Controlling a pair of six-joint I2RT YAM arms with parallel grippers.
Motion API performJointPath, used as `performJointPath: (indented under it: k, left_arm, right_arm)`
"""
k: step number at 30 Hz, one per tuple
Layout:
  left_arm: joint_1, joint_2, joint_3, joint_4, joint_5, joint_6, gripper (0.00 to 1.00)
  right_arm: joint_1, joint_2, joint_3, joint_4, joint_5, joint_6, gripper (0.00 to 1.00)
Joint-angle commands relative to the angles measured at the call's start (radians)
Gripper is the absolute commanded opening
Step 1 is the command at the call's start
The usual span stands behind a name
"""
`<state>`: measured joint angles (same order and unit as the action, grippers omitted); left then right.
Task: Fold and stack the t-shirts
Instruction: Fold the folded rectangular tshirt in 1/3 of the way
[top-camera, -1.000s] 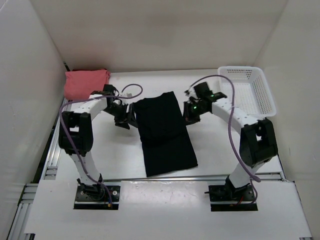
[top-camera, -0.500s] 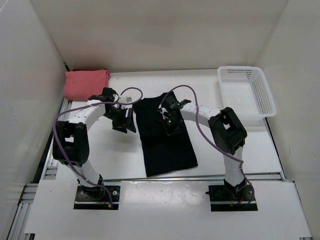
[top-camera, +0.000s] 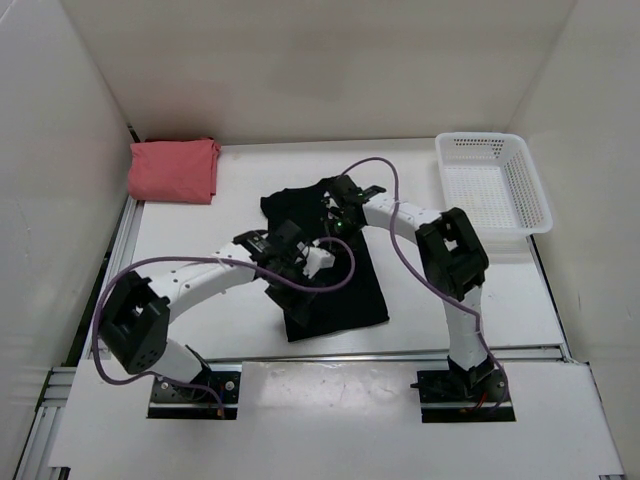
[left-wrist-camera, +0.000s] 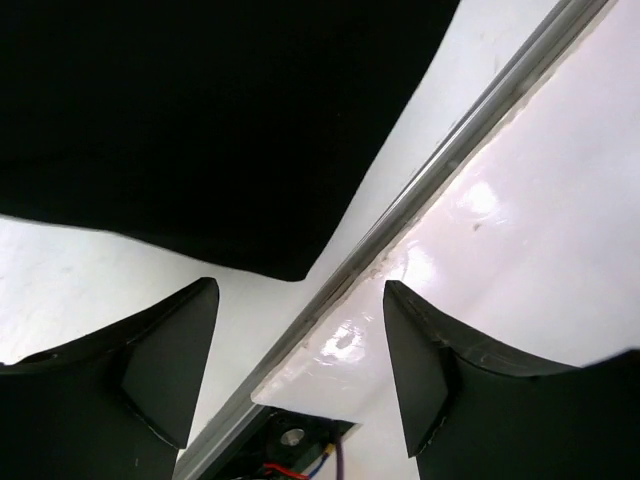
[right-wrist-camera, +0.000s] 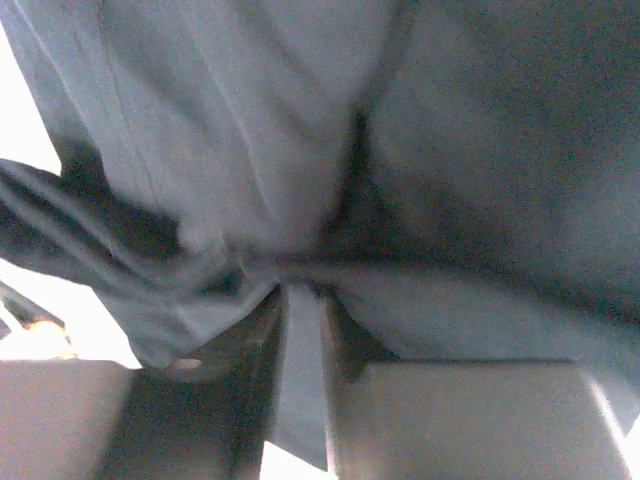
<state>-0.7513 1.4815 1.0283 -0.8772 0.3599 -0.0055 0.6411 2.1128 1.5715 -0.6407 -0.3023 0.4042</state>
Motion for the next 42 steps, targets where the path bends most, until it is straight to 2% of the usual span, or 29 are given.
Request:
performJointPath:
  k: [1, 3, 6, 8, 11, 12, 17, 22, 24, 27, 31, 35, 37, 38, 39, 40, 42]
  left_arm:
    - [-0.063, -0.01, -0.042, 0.046, -0.085, 0.006, 0.78]
    - [-0.063, 0.025, -0.042, 0.07, -0.111, 0.006, 0.79]
    - [-0.063, 0.063, -0.03, 0.081, -0.136, 0.006, 0.79]
    - [-0.063, 0.074, -0.02, 0.081, -0.104, 0.006, 0.79]
    - [-0.063, 0.033, -0.107, 0.081, -0.021, 0.006, 0.8]
    - [-0.063, -0.007, -0.141, 0.128, -0.021, 0.006, 0.82]
    - [-0.008, -0.04, -0.172, 0.181, 0.086, 0.006, 0.83]
    - [0.056, -0.099, -0.224, 0.202, 0.039, 0.006, 0.87]
    - [0.07, -0.131, -0.296, 0.242, 0.141, 0.006, 0.87]
    - [0.081, -0.185, -0.379, 0.288, 0.117, 0.006, 0.9]
    - [0.09, -0.161, -0.355, 0.421, 0.131, 0.006, 0.92]
    - [0.09, -0.127, -0.366, 0.474, 0.149, 0.006, 0.93]
    - [0.099, -0.118, -0.39, 0.513, 0.149, 0.006, 0.89]
    - [0.099, -0.109, -0.39, 0.541, 0.171, 0.006, 0.83]
    - [0.099, -0.109, -0.399, 0.593, 0.206, 0.006, 0.67]
    - [0.099, -0.109, -0.399, 0.606, 0.215, 0.006, 0.61]
    - [0.108, -0.099, -0.428, 0.606, 0.226, 0.006, 0.57]
  right_arm:
    - [-0.023, -0.18, -0.033, -0.071, -0.011, 0.016, 0.34]
    - [-0.032, -0.276, -0.109, -0.119, 0.0, 0.006, 0.47]
    - [-0.076, -0.404, -0.289, -0.132, 0.0, -0.004, 0.53]
    - [-0.121, -0.486, -0.42, -0.132, -0.018, -0.004, 0.55]
    - [-0.161, -0.549, -0.527, -0.11, -0.052, -0.004, 0.58]
    - [-0.175, -0.55, -0.574, -0.1, -0.052, -0.004, 0.59]
    - [-0.234, -0.57, -0.654, -0.033, -0.077, -0.004, 0.6]
    - [-0.273, -0.593, -0.702, -0.01, -0.077, 0.008, 0.61]
    - [-0.273, -0.593, -0.728, 0.004, -0.077, 0.008, 0.61]
    - [-0.273, -0.616, -0.768, 0.041, -0.086, 0.028, 0.61]
    - [-0.273, -0.634, -0.788, 0.088, -0.096, 0.051, 0.61]
    - [-0.273, -0.625, -0.797, 0.124, -0.116, 0.061, 0.61]
    - [-0.273, -0.602, -0.806, 0.136, -0.133, 0.07, 0.61]
    - [-0.273, -0.602, -0.806, 0.136, -0.142, 0.07, 0.61]
    - [-0.273, -0.59, -0.817, 0.136, -0.143, 0.07, 0.61]
    - [-0.273, -0.59, -0.817, 0.136, -0.143, 0.07, 0.61]
    - [-0.273, -0.603, -0.84, 0.136, -0.143, 0.07, 0.61]
